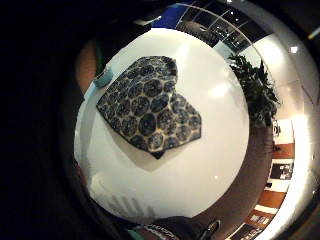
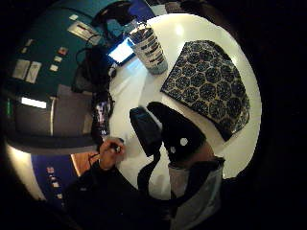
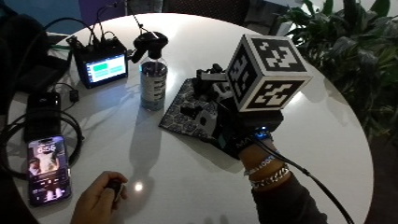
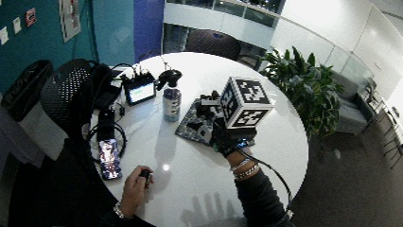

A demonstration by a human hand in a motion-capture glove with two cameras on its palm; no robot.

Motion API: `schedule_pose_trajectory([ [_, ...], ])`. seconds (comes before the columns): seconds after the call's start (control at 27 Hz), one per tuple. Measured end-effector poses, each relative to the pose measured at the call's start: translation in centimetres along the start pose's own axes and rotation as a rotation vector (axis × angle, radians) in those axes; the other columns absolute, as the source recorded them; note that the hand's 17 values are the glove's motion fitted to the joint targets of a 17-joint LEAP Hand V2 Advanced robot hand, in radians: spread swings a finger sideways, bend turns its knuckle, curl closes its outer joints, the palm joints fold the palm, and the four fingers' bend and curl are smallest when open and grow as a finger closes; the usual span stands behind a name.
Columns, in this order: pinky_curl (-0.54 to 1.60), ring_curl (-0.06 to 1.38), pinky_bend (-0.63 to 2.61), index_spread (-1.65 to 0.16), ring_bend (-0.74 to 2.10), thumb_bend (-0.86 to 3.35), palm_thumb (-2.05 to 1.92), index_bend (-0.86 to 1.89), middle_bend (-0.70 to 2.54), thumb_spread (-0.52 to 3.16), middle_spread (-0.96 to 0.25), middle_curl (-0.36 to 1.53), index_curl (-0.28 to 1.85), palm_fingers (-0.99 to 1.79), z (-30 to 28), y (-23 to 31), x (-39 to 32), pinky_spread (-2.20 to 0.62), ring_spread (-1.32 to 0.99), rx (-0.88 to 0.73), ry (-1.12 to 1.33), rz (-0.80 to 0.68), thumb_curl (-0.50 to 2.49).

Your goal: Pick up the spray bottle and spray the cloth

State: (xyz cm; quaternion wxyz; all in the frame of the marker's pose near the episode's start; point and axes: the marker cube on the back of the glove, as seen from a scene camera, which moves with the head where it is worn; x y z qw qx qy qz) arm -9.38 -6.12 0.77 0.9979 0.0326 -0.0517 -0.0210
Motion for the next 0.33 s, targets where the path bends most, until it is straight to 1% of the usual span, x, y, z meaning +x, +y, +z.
schedule_pose_trajectory([
  [0.15, 0.31, 0.33, 0.25, -0.42, 0.32, -0.03, 0.4, 0.18, 0.14, 1.13, -0.05, 0.31, 0.35, 0.39, -0.12, 0.58, -0.49, 0.26, -0.02, -0.021, -0.007, -0.019, 0.27],
  [0.33, 0.32, 0.34, 0.24, -0.42, 0.34, -0.02, 0.39, 0.18, 0.15, 1.13, -0.05, 0.3, 0.35, 0.4, 0.33, 0.46, -0.54, 0.27, -0.01, -0.04, -0.03, -0.025, 0.26],
])
